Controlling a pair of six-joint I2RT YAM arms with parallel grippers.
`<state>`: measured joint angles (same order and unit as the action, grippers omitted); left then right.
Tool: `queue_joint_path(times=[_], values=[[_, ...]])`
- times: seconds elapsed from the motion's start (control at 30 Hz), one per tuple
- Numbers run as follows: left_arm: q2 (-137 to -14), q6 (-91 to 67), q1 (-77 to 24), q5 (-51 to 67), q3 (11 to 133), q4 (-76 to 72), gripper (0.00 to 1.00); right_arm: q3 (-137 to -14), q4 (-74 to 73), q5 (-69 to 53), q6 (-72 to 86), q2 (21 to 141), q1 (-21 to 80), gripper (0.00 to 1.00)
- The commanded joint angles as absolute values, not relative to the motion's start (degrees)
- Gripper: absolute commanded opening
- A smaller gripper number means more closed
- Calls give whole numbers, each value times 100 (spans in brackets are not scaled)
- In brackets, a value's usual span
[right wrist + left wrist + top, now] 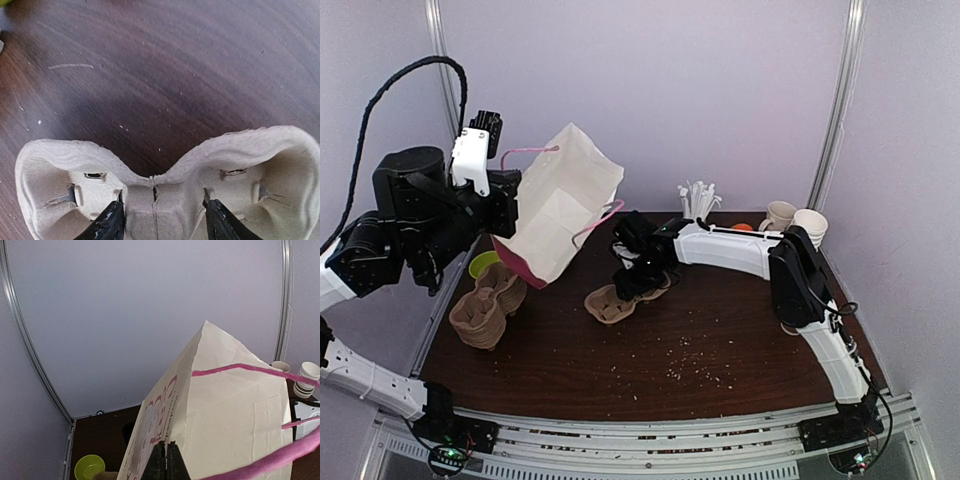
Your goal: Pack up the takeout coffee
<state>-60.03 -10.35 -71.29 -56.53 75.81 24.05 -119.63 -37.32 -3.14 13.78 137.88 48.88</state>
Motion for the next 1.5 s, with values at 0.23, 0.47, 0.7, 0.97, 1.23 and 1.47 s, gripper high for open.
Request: queue_joint_path(times=[0.23,0.47,0.7,0.97,1.23,1.47], values=[[-5883,-1160,-7097,-5748,7453,2248,0,-12081,-4069,-335,1401,13845,4896,42],[-5851,-1229,-7102,-5745,7373,2246,0,-11261,-4075,-241,1389,13138,4897,35],[-5935,-1402,-7094,-5512,7154,2104,0,-9304,-3877,-220,1473,11563,4896,33],[-6519,-1787,-7069,-4506,7154,1907,0,-7338,-4136,-530,1843,9958,4981,33],[-7022,-2085,-7034,-4027,7137,1825,0,-6678,-4506,-739,1913,9532,5123,44],[-7068,-2371,-6803,-3756,7196,2157,0,-7010,-4993,-624,1749,9612,5129,62]])
